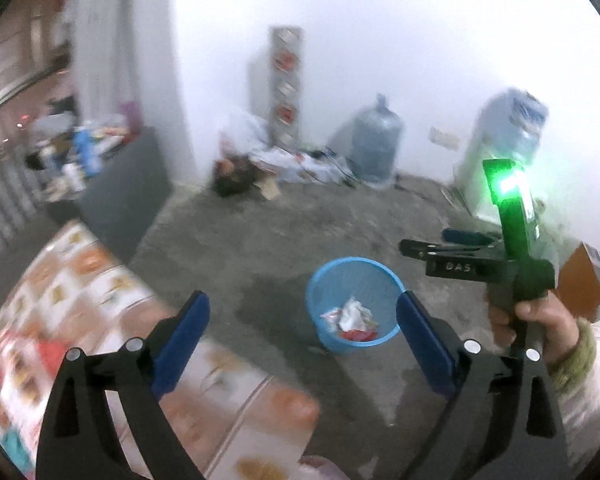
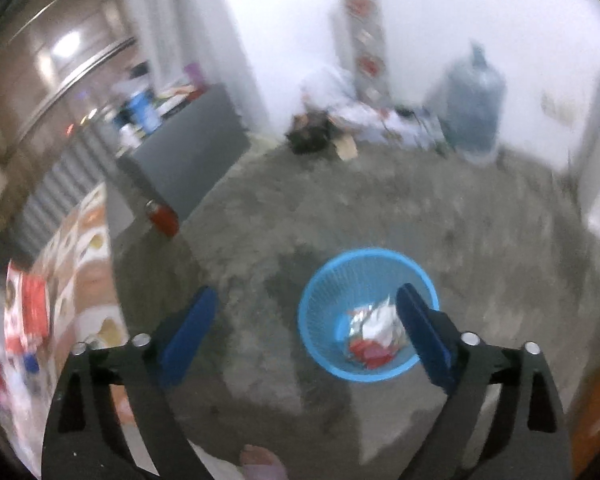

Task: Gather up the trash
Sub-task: 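Move both tools back over the trash on the bed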

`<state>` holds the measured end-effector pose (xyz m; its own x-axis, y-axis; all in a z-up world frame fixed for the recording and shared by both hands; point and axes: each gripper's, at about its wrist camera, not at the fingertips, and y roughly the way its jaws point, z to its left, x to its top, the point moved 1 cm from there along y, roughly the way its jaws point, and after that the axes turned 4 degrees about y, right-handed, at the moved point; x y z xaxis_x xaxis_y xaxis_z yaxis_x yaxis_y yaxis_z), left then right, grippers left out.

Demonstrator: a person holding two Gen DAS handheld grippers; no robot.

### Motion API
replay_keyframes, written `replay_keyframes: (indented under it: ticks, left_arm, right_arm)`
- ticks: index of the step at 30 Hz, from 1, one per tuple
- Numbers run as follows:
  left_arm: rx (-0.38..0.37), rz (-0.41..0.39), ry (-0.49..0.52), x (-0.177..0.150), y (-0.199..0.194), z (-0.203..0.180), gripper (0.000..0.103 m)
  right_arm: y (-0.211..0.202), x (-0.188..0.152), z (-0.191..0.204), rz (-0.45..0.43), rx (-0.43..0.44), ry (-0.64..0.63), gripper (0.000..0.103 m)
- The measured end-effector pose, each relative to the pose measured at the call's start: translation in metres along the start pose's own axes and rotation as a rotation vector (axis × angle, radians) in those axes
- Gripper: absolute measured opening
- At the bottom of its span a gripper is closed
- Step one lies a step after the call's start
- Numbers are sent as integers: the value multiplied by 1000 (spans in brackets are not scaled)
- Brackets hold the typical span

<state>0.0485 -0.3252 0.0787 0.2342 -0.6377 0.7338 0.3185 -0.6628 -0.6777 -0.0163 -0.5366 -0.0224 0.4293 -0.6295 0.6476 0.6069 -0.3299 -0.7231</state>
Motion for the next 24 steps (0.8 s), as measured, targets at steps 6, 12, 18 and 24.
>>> replay_keyframes:
  ticks: [6,12,18,24]
  left_arm:
    - [182,-70,-186,-83,-91,70,94]
    - [359,-131,-435,-173,-160,138,94]
    - [457,-185,-640,-242,-199,190,94]
    - [524,-216,-719,-277,-220,237,94]
  right_arm:
    - [-27,-14,88,-65,-79,-232,95]
    - [-56,-34,171,-140,82,-445,95]
    - [-74,-41,223,-112,395,-455,95]
    - [-69,-45,261,13,563,-364,95]
